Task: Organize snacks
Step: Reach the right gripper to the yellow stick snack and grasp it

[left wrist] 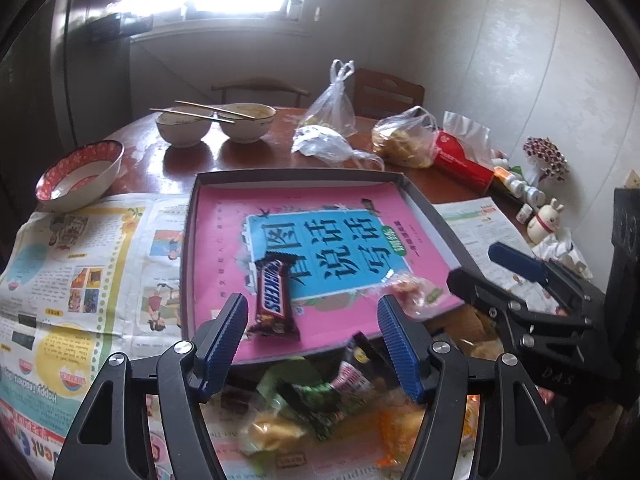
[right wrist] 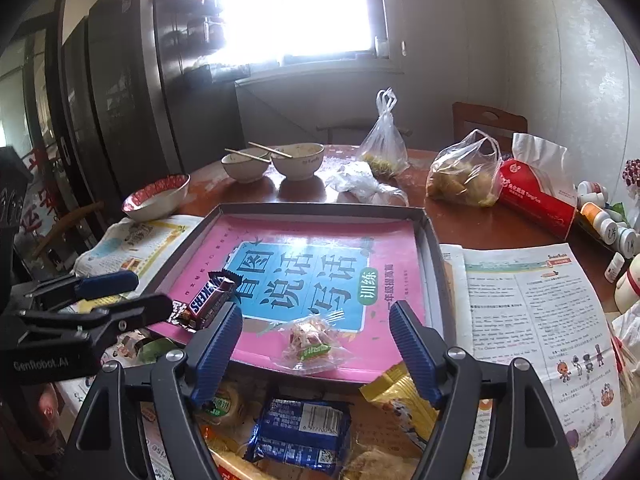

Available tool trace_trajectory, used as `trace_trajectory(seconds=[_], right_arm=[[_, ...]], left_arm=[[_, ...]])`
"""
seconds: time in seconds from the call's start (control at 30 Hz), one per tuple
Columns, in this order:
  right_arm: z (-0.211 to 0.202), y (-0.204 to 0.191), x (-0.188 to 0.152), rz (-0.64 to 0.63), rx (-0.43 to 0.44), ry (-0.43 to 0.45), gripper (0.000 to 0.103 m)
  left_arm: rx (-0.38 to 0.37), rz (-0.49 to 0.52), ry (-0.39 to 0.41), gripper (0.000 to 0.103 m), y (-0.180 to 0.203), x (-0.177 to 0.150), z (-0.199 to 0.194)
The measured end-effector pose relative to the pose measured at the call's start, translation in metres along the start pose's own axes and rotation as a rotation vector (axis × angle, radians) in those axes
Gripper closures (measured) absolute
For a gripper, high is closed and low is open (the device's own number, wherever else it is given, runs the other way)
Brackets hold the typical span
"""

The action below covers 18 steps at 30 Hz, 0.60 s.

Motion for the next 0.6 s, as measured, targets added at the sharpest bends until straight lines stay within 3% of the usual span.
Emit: trace_trajectory(seconds=[0.6], right_arm=[[-0.023,0.036,-0.006,0.058,-0.026,0.021,0.027]], left_arm=[[0.005,0.106,-0.069,0.034,0.029,-0.034,-0.004]])
Point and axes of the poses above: each gripper's, at about its wrist camera, not at the fingertips, and z roughly the way its jaws point, y to its right, x to its top, the point moved 10 cm from there along z, roughly the way its jaws point, and after that the axes turned 12 degrees about -x, right-handed, at the moved point
